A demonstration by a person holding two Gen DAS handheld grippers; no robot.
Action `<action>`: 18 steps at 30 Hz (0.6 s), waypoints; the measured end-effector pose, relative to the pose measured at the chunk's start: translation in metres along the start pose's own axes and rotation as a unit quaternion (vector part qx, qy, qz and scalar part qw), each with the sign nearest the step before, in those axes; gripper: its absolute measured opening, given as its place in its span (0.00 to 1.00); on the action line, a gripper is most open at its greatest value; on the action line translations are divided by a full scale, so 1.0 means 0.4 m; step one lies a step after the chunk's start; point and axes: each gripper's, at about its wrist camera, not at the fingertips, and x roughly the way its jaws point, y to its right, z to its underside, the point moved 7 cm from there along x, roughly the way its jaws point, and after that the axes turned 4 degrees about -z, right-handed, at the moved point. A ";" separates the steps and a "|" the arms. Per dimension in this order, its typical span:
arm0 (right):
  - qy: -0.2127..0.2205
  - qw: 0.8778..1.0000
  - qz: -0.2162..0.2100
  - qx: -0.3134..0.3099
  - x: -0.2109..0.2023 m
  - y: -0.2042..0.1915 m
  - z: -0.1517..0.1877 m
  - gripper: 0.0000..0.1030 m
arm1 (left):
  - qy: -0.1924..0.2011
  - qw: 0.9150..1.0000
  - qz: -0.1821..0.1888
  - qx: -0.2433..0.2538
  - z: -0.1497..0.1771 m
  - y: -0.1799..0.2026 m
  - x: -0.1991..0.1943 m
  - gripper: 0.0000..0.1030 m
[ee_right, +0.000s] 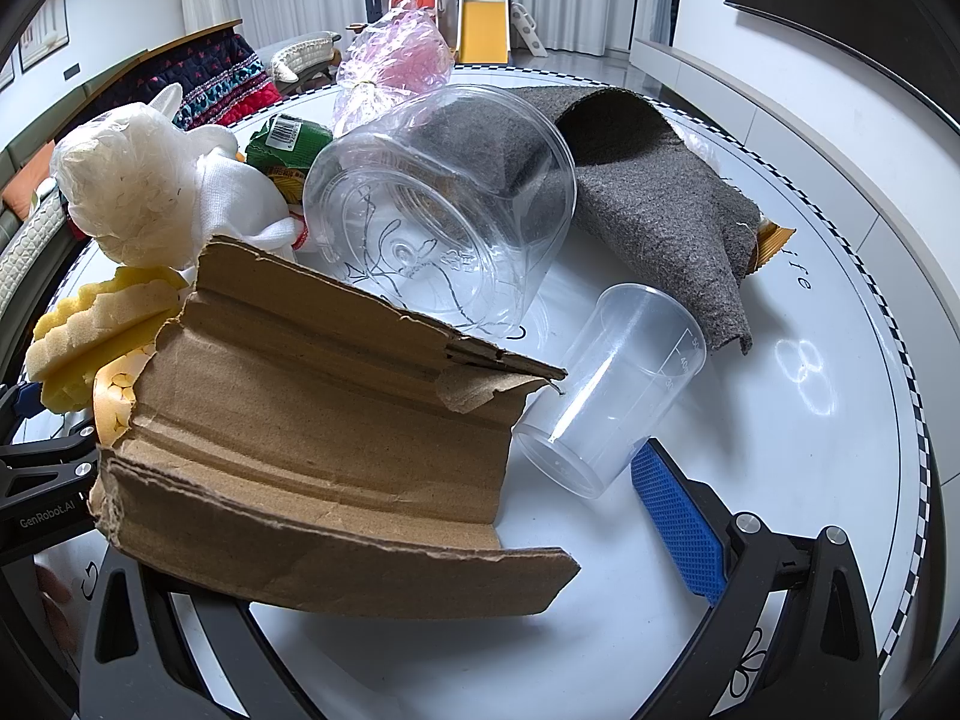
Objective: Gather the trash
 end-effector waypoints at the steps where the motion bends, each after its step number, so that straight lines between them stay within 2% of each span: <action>1: 0.000 1.000 0.000 0.000 0.000 0.000 0.000 0.97 | 0.000 1.000 0.000 0.000 0.000 0.000 0.000 0.94; 13: 0.002 1.000 -0.003 0.004 -0.003 0.003 -0.001 0.97 | -0.001 1.000 0.007 0.008 0.002 0.001 -0.004 0.94; 18: 0.009 1.000 -0.012 -0.007 -0.041 0.024 0.008 0.97 | 0.013 1.000 0.011 0.006 0.024 -0.029 -0.050 0.94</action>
